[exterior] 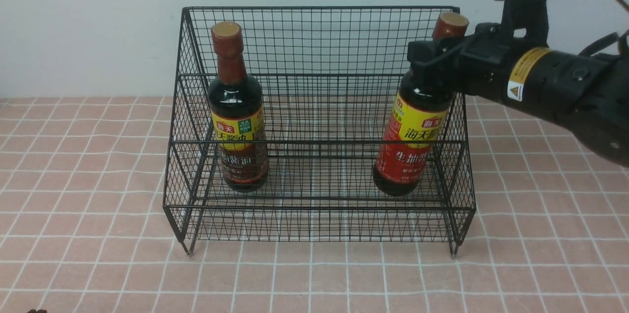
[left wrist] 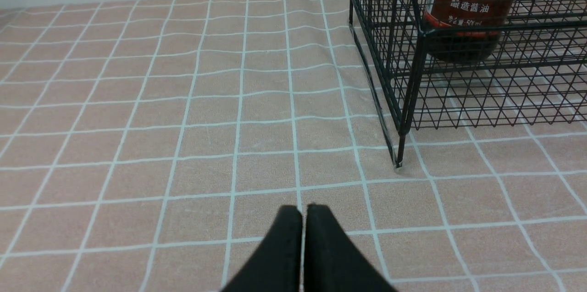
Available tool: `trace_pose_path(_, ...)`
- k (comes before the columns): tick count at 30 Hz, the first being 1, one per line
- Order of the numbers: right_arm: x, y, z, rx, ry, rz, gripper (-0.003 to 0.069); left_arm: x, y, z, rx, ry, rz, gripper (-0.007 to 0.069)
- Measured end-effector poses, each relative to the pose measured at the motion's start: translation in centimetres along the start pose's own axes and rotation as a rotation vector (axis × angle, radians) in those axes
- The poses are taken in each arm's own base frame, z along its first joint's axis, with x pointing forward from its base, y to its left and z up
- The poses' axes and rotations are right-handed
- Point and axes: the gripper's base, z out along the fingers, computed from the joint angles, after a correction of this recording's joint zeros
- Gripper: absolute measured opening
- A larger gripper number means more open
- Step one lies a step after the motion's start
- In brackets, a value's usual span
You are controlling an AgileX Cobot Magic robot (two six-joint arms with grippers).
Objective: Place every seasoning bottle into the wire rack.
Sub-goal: Use the right arm to put the condiment bottle back on the shelf
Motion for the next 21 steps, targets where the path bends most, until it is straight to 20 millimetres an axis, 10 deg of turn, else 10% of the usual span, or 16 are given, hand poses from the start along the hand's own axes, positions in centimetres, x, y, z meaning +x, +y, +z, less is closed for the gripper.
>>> trace_pose_path(12,0.2,1.9,0.1,-0.048,0.013,-0.206,0.0281,0.0,0.0,0.0,0.000,-0.001,0.000,-0.0007)
trace_pose_path(21,-1.0,2.5,-0.5,-0.072,-0.049,-0.207,0.0474,0.0,0.0,0.0,0.000,-0.001,0.000,-0.0007)
